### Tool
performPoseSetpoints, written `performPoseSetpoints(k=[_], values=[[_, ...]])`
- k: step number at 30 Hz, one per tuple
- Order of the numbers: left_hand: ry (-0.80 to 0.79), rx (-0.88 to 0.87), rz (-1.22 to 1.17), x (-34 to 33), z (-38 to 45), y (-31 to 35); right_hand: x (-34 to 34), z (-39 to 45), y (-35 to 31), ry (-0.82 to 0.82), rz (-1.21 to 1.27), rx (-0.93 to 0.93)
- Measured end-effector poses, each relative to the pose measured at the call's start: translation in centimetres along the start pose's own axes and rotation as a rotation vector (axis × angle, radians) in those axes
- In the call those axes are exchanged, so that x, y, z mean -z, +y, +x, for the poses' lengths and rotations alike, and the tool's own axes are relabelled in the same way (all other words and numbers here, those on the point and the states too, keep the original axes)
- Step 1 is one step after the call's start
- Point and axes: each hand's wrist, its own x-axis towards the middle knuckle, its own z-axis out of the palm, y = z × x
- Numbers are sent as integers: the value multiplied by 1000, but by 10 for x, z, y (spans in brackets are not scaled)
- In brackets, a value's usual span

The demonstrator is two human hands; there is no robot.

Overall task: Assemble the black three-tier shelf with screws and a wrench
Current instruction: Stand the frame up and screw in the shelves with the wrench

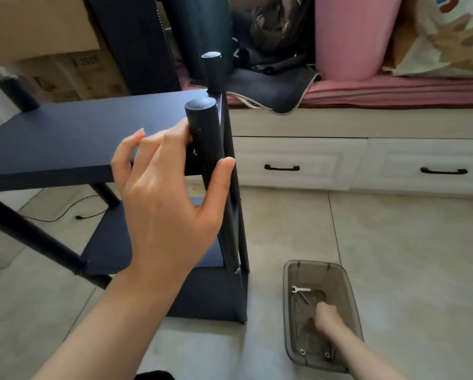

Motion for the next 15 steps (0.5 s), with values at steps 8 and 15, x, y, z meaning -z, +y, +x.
performPoseSetpoints(k=[8, 15], values=[[-30, 37, 9, 2, 1, 4, -18, 11, 5, 144, 206, 25], [-37, 92, -6, 3, 2, 8, -23, 13, 7, 162, 60, 83]])
